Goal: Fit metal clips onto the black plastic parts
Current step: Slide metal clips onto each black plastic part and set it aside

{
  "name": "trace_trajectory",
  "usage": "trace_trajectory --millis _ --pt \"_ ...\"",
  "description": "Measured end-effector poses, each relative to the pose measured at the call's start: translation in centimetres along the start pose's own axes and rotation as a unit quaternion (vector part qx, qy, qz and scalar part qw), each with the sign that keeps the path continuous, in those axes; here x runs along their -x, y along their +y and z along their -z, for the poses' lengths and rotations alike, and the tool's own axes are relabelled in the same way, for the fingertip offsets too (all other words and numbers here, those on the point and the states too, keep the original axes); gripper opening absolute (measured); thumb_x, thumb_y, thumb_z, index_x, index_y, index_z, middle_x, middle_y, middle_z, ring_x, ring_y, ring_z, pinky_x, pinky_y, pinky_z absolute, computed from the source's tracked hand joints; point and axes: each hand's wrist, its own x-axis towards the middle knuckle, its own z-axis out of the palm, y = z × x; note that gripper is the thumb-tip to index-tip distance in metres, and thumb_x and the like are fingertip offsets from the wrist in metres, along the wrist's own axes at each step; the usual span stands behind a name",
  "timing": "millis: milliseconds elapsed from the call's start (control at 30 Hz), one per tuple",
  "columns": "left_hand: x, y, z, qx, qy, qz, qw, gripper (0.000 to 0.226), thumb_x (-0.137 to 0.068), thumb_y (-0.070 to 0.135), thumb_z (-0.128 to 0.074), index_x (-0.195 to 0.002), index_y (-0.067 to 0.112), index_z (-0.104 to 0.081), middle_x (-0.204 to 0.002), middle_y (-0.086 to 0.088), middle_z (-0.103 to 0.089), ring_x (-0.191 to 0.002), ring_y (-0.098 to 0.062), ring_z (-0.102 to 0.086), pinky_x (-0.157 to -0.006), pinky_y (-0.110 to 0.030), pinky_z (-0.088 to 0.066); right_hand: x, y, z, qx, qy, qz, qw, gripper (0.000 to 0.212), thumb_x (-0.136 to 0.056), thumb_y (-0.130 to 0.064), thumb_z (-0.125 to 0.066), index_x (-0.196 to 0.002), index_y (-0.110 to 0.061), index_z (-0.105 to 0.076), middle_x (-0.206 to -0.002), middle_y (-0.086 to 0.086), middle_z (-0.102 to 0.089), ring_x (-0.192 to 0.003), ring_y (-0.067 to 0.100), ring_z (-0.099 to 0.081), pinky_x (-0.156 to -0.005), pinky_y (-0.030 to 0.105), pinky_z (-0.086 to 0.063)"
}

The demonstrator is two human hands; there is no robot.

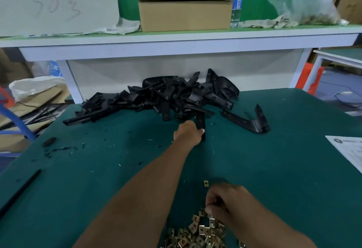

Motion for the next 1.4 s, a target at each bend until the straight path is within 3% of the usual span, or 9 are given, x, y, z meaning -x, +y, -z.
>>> trace_trajectory --millis 133,233,367,467,700,867,1067,1267,1400 --pt "1.9 -1.1 1.1 0.108 -0.016 -0.016 0.994 0.024 -0.105 0.026 -0.052 -0.088 0.009 -0.054 -0.087 -0.009 -0.063 -0.067 -0.022 -0.054 -0.056 -0.029 -0.039 -1.2 0.9 1.1 -0.1 -0.008 -0.029 0.995 0.013 -0.098 -0.036 -0.062 -0.086 -0.034 -0.06 -0.081 -0.01 -0.067 -0.067 -0.001 -0.055 -0.06 0.018 -0.045" --pt "6.2 -2.5 2.3 0.198 -0.006 -0.024 0.98 0.013 -0.107 0.019 -0.042 -0.115 0.014 -0.05 -0.098 -0.005 -0.07 -0.076 -0.019 -0.061 -0.057 -0.029 -0.044 -2.9 1.2 1.7 -0.233 0.023 -0.076 0.969 0.009 -0.103 -0.026 -0.055 -0.099 -0.029 -0.063 -0.088 -0.005 -0.069 -0.07 0.001 -0.057 -0.064 0.02 -0.045" --pt "13.4 -5.6 2.6 0.197 0.043 -0.075 0.977 0.008 -0.106 0.021 -0.042 -0.104 0.025 -0.05 -0.081 0.004 -0.068 -0.053 -0.004 -0.055 -0.042 -0.018 -0.039 -5.2 -0.1 2.3 -0.47 0.043 -0.149 0.869 0.027 -0.107 -0.019 -0.044 -0.104 -0.016 -0.07 -0.085 0.0 -0.057 -0.071 0.01 -0.056 -0.063 0.025 -0.048" --pt "18.1 -7.9 2.4 0.187 0.078 -0.113 0.973 0.013 -0.104 0.024 -0.046 -0.098 0.035 -0.05 -0.076 0.004 -0.067 -0.055 -0.015 -0.057 -0.046 -0.022 -0.04 -5.8 -1.4 2.6 -0.577 0.044 -0.15 0.802 0.036 -0.103 -0.04 -0.053 -0.106 -0.008 -0.07 -0.079 -0.002 -0.055 -0.067 0.011 -0.053 -0.063 0.029 -0.048" --pt "22.2 -11.6 1.3 0.137 0.096 -0.19 0.967 0.011 -0.102 0.033 -0.049 -0.103 0.044 -0.045 -0.081 0.01 -0.064 -0.057 -0.014 -0.053 -0.05 -0.024 -0.037 -5.2 -2.7 2.2 -0.564 0.035 -0.082 0.821 0.021 -0.097 -0.038 -0.063 -0.1 -0.019 -0.069 -0.085 -0.001 -0.034 -0.065 0.01 -0.033 -0.061 0.028 -0.036" --pt "21.3 -12.5 0.5 0.147 0.174 -0.175 0.958 0.009 -0.102 0.037 -0.044 -0.101 0.047 -0.043 -0.082 0.015 -0.059 -0.062 -0.012 -0.052 -0.053 -0.029 -0.037 -4.3 -3.1 1.3 -0.54 0.038 -0.019 0.841 0.036 -0.077 -0.057 -0.072 -0.09 -0.025 -0.064 -0.081 -0.003 -0.021 -0.071 0.016 -0.02 -0.061 0.029 -0.033" --pt "21.0 -13.1 -0.4 0.144 0.21 -0.163 0.953 0.048 -0.074 0.09 -0.045 -0.11 0.061 -0.034 -0.084 0.023 -0.061 -0.083 -0.001 -0.06 -0.071 -0.023 -0.049 -4.0 -3.4 -0.7 -0.433 0.075 0.033 0.898 0.035 -0.076 -0.063 -0.065 -0.08 -0.029 -0.067 -0.066 -0.012 -0.039 -0.059 0.006 -0.038 -0.059 0.02 -0.041" --pt "20.3 -13.1 -0.6 0.259 0.203 -0.181 0.927 0.024 -0.088 0.067 -0.041 -0.112 0.066 -0.043 -0.079 0.019 -0.063 -0.07 0.001 -0.06 -0.06 -0.01 -0.039 -4.6 -2.6 -1.5 -0.48 0.11 0.0 0.871 0.044 -0.072 -0.068 -0.073 -0.073 -0.025 -0.064 -0.061 -0.011 -0.031 -0.053 0.008 -0.031 -0.058 0.026 -0.038" --pt "20.2 -13.4 -0.3 0.36 0.208 -0.181 0.891 0.029 -0.092 0.059 -0.046 -0.115 0.046 -0.057 -0.077 0.003 -0.066 -0.064 -0.002 -0.056 -0.06 -0.018 -0.042 -4.8 -2.8 -1.4 -0.512 0.119 0.009 0.851 0.04 -0.069 -0.066 -0.075 -0.087 -0.031 -0.068 -0.069 -0.007 -0.042 -0.056 0.009 -0.037 -0.057 0.03 -0.036"
